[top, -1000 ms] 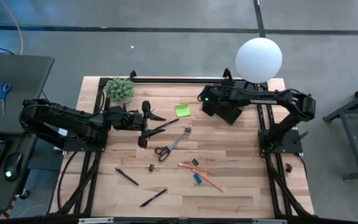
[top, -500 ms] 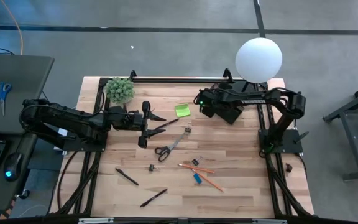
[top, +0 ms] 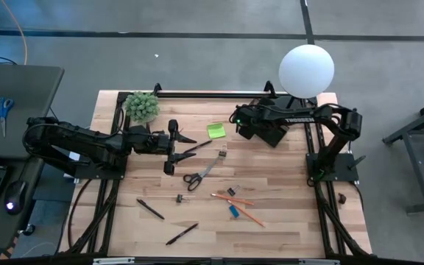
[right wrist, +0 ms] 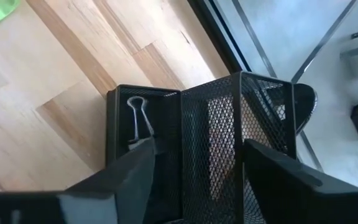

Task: Pick and place office supplies into organizer
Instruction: Put the black binder clip into the black desk organizer, then put the black scissors into the black desk organizer

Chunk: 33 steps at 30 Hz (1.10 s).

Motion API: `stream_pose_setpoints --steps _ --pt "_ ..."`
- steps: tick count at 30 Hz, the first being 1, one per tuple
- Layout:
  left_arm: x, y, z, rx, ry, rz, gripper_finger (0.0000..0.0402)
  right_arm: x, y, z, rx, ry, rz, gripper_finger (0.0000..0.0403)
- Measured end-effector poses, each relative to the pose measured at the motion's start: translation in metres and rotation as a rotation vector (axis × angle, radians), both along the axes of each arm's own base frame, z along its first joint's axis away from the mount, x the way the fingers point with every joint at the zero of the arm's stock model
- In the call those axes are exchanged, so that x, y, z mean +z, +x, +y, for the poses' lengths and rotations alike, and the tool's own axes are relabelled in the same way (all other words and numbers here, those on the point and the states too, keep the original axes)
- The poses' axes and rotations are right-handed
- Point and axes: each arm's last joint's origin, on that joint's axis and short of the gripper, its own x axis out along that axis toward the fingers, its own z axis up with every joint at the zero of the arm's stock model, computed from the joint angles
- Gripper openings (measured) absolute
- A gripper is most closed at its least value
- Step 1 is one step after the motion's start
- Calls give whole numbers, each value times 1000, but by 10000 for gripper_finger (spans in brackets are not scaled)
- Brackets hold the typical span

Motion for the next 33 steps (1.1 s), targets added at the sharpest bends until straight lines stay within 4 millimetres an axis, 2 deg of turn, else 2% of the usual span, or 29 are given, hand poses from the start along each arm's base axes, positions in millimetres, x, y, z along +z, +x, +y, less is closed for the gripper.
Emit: stream_pose_setpoints --steps 5,8,14,18,23,29,33 --pt "-1 0 0 0 -1 6 189 0 2 4 16 18 -7 256" --pt "-1 0 0 0 2 11 189 3 4 12 43 40 -41 255" --pt "-3 0 1 28 24 29 189 25 9 38 132 112 -204 256" --pt "-3 0 2 80 23 33 189 44 4 50 139 40 -250 254" --pt "-3 0 2 83 23 34 189 61 -6 57 125 -32 -275 253" --pt "-4 0 2 82 23 43 189 63 -12 58 81 0 -284 252" --pt "-4 0 2 82 23 43 189 57 -7 56 74 53 -309 252"
